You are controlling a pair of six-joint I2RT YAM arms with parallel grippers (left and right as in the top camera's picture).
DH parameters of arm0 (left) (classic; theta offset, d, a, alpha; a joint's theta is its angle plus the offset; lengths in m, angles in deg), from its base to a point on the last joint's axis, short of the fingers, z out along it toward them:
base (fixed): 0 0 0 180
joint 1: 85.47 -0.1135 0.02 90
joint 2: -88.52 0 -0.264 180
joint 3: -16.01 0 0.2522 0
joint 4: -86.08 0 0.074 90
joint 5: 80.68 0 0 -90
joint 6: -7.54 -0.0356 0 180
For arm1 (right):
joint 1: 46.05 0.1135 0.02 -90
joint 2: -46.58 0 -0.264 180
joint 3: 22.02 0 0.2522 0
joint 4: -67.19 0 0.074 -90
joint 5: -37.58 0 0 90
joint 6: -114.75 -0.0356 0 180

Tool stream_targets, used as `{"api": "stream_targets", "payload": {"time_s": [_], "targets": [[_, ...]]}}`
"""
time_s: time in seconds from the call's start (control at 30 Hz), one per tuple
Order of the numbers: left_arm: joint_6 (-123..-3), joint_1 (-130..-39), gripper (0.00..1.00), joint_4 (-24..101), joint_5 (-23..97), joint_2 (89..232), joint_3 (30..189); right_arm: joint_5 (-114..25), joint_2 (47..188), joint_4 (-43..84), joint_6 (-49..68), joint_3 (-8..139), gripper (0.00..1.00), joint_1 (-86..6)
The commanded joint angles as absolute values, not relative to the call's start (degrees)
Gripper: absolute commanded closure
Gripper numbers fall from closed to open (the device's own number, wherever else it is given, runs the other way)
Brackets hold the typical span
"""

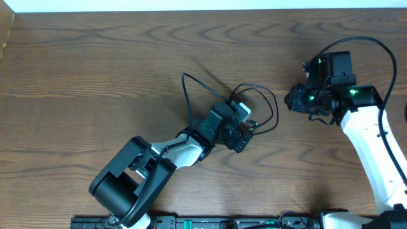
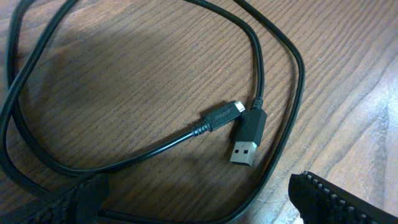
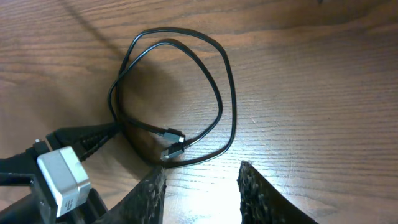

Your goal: Untangle cables

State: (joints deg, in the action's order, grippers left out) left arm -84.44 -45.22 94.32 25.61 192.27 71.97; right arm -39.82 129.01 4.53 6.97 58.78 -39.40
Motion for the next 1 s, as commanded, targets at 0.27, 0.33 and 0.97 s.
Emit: {"api": "stream_targets", "payload": {"time_s": [0.27, 0.33, 0.97], "targets": [[-85.22, -44.83, 0.02, 97.35, 28.32, 199.24, 76.16, -39.58, 128.64, 4.27, 6.84, 59.02, 0.63, -39.79], [-85.22, -44.61, 0.02, 97.35, 28.3, 200.27, 76.88, -39.61, 128.64, 4.31, 6.91, 59.02, 0.62, -39.79], [-87.69, -43.8, 0.16, 90.71, 23.71, 200.59, 77.26, -37.18, 128.64, 4.31, 7.25, 59.02, 0.6, -40.67]]}}
